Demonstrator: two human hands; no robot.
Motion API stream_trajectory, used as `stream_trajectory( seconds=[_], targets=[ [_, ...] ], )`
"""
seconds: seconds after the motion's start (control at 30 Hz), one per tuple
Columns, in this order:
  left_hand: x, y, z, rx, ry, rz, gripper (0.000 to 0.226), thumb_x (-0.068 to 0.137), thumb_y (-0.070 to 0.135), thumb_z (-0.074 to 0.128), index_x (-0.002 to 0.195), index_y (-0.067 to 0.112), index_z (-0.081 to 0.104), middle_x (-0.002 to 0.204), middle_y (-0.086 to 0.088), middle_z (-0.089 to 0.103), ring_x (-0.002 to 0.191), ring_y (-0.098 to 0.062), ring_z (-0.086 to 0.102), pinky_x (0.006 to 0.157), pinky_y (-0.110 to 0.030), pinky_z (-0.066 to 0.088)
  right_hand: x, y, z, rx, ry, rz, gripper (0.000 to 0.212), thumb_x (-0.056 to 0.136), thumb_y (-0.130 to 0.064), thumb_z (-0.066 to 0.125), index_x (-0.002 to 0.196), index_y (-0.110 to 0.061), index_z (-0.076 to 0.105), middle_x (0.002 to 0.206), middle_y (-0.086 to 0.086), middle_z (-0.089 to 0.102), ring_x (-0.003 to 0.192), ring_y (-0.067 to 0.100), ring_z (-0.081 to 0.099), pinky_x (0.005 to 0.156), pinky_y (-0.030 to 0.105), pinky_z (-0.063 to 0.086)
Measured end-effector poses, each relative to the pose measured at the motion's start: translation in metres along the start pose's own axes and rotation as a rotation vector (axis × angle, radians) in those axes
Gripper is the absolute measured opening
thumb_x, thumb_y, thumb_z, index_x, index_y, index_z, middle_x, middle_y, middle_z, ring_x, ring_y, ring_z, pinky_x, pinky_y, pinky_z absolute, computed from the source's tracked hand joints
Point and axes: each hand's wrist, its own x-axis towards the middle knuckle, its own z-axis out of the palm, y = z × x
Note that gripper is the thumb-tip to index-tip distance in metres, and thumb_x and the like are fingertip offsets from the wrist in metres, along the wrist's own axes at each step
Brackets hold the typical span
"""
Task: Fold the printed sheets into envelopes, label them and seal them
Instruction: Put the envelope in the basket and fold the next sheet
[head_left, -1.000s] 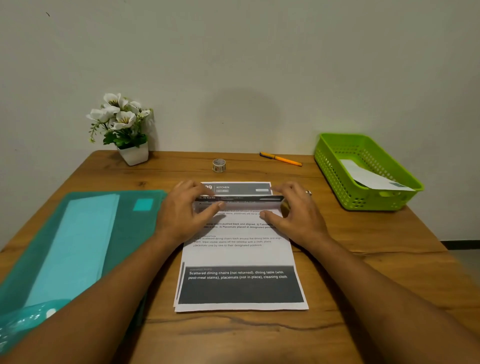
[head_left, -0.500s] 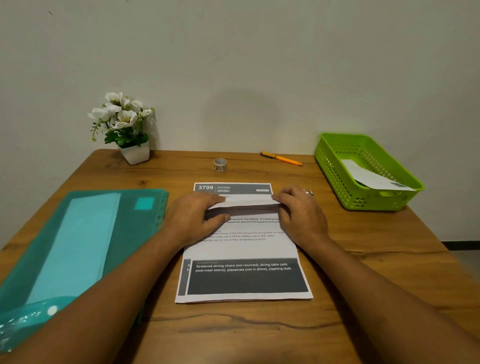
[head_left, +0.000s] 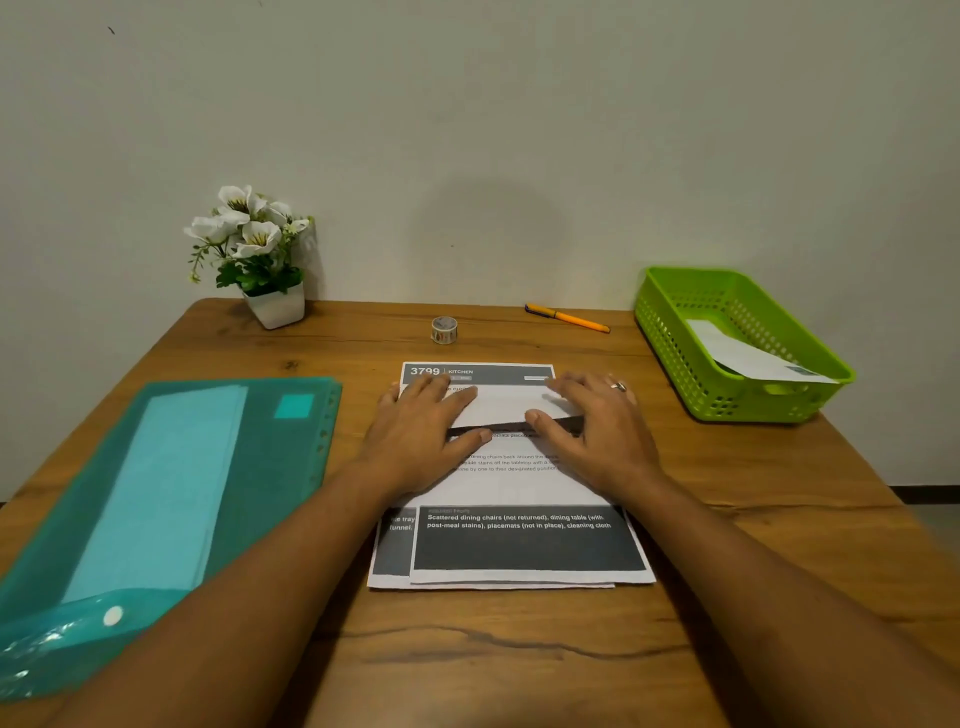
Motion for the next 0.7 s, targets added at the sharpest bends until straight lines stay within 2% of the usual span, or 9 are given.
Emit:
stream_trajectory(
  seconds=[0.1, 0.17, 0.23, 0.3, 0.4, 0.5, 0.57, 0.63, 0.7],
  targets=[
    [-0.002, 0.003, 0.002, -0.02, -0.013, -0.004, 0.081, 0.093, 0.081, 0.008, 0.16, 0.038, 0.025, 0.17, -0.003, 0.019, 0.157, -0.026, 0.013, 0.124, -0.059, 0.015, -0.001, -0.002, 0.001, -0.012, -0.014, -0.017, 0.052, 0.098, -0.062, 0.05, 0.118, -0.021, 0.077, 0.121, -0.004, 0.073, 0.114, 0.015, 0.061, 0.113, 0.047, 0.037],
    [-0.004, 0.001, 0.003, -0.073, 0.002, 0.004, 0.082, 0.092, 0.077, -0.001, 0.159, 0.04, 0.028, 0.17, -0.001, 0.02, 0.158, -0.024, 0.012, 0.125, -0.058, 0.012, -0.001, -0.002, 0.001, -0.021, -0.018, -0.023, 0.045, 0.099, -0.057, 0.051, 0.108, -0.023, 0.079, 0.109, -0.006, 0.076, 0.102, 0.015, 0.065, 0.1, 0.042, 0.046],
    [-0.003, -0.002, 0.005, -0.094, 0.011, 0.001, 0.072, 0.098, 0.069, 0.005, 0.159, 0.04, 0.029, 0.17, 0.001, 0.021, 0.158, -0.022, 0.012, 0.126, -0.057, 0.009, 0.0, -0.001, 0.0, -0.03, -0.04, -0.02, 0.038, 0.098, -0.052, 0.054, 0.103, -0.023, 0.079, 0.102, -0.008, 0.075, 0.094, 0.015, 0.066, 0.085, 0.038, 0.052],
    [-0.001, -0.003, 0.009, -0.063, 0.014, -0.002, 0.061, 0.104, 0.062, 0.017, 0.16, 0.039, 0.026, 0.171, 0.001, 0.02, 0.158, -0.022, 0.011, 0.126, -0.056, 0.009, 0.0, -0.001, 0.0, -0.046, -0.066, -0.014, 0.033, 0.098, -0.048, 0.058, 0.106, -0.023, 0.079, 0.106, -0.007, 0.075, 0.096, 0.016, 0.066, 0.082, 0.036, 0.053],
    [0.001, -0.004, 0.01, -0.034, -0.003, 0.002, 0.062, 0.104, 0.061, 0.018, 0.161, 0.038, 0.022, 0.171, 0.001, 0.016, 0.158, -0.023, 0.008, 0.126, -0.056, 0.007, 0.004, -0.004, -0.001, -0.105, -0.107, 0.012, 0.034, 0.097, -0.046, 0.06, 0.113, -0.021, 0.077, 0.111, -0.002, 0.073, 0.101, 0.022, 0.065, 0.087, 0.037, 0.052],
    [0.004, -0.003, 0.011, 0.009, -0.048, 0.0, 0.063, 0.104, 0.06, 0.012, 0.163, 0.038, 0.01, 0.173, -0.001, 0.005, 0.159, -0.025, 0.001, 0.126, -0.057, 0.005, 0.011, -0.026, 0.003, -0.304, -0.197, 0.047, 0.043, 0.1, -0.052, 0.047, 0.114, -0.019, 0.071, 0.115, 0.005, 0.069, 0.105, 0.027, 0.062, 0.097, 0.042, 0.045],
    [0.006, -0.002, 0.012, 0.03, -0.077, -0.012, 0.062, 0.106, 0.058, 0.011, 0.164, 0.037, 0.003, 0.173, -0.002, -0.002, 0.159, -0.025, -0.004, 0.126, -0.057, 0.002, 0.014, -0.048, 0.013, -0.34, -0.273, 0.034, 0.047, 0.105, -0.048, 0.039, 0.124, -0.014, 0.065, 0.128, 0.011, 0.065, 0.119, 0.031, 0.058, 0.107, 0.044, 0.038],
    [0.007, 0.0, 0.013, 0.037, -0.081, -0.021, 0.061, 0.106, 0.055, 0.01, 0.164, 0.036, 0.0, 0.173, -0.003, -0.005, 0.159, -0.026, -0.006, 0.126, -0.056, 0.001, 0.013, -0.067, 0.027, -0.236, -0.342, -0.003, 0.047, 0.109, -0.037, 0.036, 0.143, -0.008, 0.051, 0.153, 0.017, 0.049, 0.143, 0.033, 0.042, 0.118, 0.043, 0.029],
    [0.008, 0.0, 0.013, 0.038, -0.086, -0.028, 0.061, 0.107, 0.053, 0.01, 0.164, 0.036, -0.002, 0.173, -0.003, -0.006, 0.159, -0.025, -0.008, 0.126, -0.056, 0.001, 0.009, -0.076, 0.037, -0.141, -0.373, -0.045, 0.053, 0.11, -0.029, 0.034, 0.159, -0.008, 0.034, 0.167, 0.014, 0.031, 0.156, 0.03, 0.023, 0.126, 0.041, 0.017]
  ],
)
